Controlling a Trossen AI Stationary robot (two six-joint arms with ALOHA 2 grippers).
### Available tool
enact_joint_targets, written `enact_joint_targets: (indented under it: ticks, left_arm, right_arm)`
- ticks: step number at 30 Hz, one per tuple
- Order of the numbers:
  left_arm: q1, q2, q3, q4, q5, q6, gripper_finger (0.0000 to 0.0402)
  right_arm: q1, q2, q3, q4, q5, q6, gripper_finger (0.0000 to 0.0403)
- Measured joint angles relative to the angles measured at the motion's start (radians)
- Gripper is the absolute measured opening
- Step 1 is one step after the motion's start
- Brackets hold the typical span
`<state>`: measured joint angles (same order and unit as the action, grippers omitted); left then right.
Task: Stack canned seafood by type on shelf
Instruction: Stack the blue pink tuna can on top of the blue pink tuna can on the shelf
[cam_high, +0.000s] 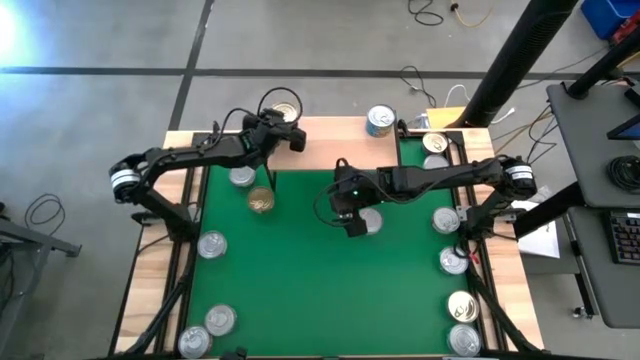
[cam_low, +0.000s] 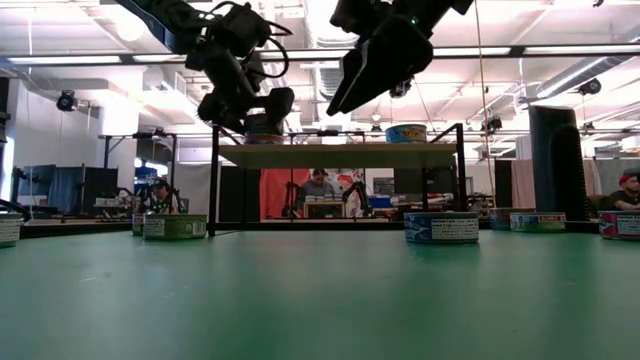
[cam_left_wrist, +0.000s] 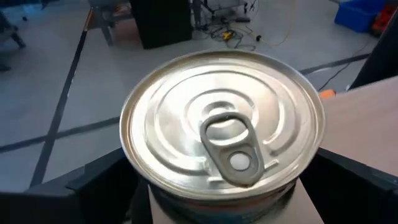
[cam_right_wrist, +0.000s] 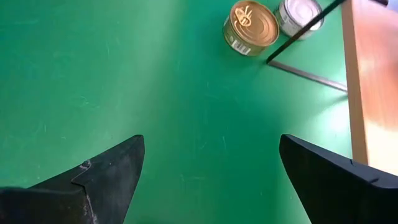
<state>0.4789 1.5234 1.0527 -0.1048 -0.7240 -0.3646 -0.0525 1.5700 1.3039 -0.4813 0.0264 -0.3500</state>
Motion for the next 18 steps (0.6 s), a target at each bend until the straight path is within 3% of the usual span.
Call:
enact_joint_targets:
  ticks: [11, 18]
  left_arm:
    - [0.001, -0.006, 0.007, -0.071, 0.046, -0.037, 0.0392]
    - [-0.002, -0.006, 0.092, -0.261, 0.06, -0.037, 0.0392]
  right_arm:
    - [0.0, 0.0, 0.0, 0.0, 0.0, 0.0, 0.0364]
    - [0.0, 0.0, 0.0, -0.001, 0.0, 0.013, 0.0364]
